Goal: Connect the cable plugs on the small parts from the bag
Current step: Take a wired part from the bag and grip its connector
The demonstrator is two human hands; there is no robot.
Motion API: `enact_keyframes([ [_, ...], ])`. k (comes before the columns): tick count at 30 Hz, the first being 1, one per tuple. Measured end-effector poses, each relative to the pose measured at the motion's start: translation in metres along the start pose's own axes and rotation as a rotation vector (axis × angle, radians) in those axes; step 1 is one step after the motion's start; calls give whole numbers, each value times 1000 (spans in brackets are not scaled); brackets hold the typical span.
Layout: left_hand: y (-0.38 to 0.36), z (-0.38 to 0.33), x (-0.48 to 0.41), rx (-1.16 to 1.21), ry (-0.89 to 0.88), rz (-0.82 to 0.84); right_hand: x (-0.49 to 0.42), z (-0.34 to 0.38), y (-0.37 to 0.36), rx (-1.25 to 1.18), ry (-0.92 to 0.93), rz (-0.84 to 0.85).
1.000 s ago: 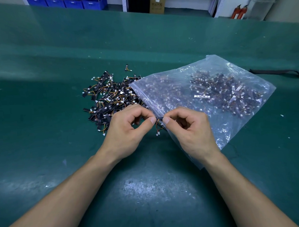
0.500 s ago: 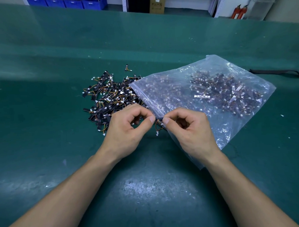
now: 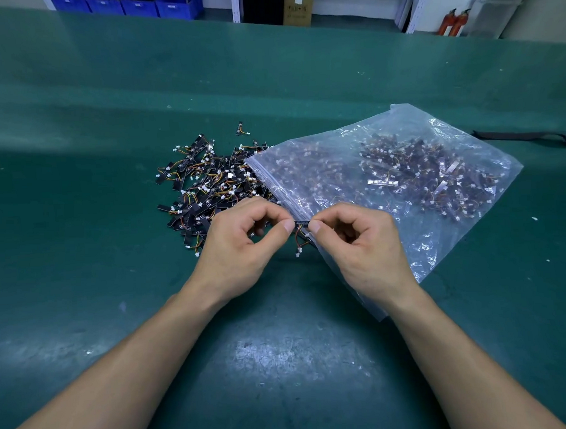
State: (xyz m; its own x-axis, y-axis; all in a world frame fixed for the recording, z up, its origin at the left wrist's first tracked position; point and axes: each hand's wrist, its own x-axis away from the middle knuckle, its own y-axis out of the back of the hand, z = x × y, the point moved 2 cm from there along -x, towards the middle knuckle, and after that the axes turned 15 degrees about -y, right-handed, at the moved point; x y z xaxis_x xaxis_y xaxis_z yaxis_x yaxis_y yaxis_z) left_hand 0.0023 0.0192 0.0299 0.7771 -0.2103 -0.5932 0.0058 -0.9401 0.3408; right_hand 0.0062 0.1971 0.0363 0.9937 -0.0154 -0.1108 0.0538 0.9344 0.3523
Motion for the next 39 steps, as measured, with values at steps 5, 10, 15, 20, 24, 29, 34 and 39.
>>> enact_keyframes([
  [5, 1, -1, 0, 9, 14, -4, 1, 0, 0, -35, -7, 8],
  [10, 1, -2, 0, 5, 2, 10, 0, -1, 0, -7, 6, -10],
  [15, 1, -1, 0, 1, -11, 3, 0, -2, 0, -18, 2, -8],
  [20, 1, 1, 1, 13, 8, -10, 0, -1, 0, -7, 10, -6],
  [24, 0, 1, 1, -6, -12, -13, 0, -2, 0, -28, -17, 2],
  [29, 1, -1, 0, -2, -38, -9, 0, 0, 1, -21, 0, 1],
  [34, 2, -1, 0, -20, -62, -25, 1, -1, 1, -48, -15, 15],
  [39, 1, 0, 0, -11, -55, -14, 0, 0, 0, -20, 4, 0],
])
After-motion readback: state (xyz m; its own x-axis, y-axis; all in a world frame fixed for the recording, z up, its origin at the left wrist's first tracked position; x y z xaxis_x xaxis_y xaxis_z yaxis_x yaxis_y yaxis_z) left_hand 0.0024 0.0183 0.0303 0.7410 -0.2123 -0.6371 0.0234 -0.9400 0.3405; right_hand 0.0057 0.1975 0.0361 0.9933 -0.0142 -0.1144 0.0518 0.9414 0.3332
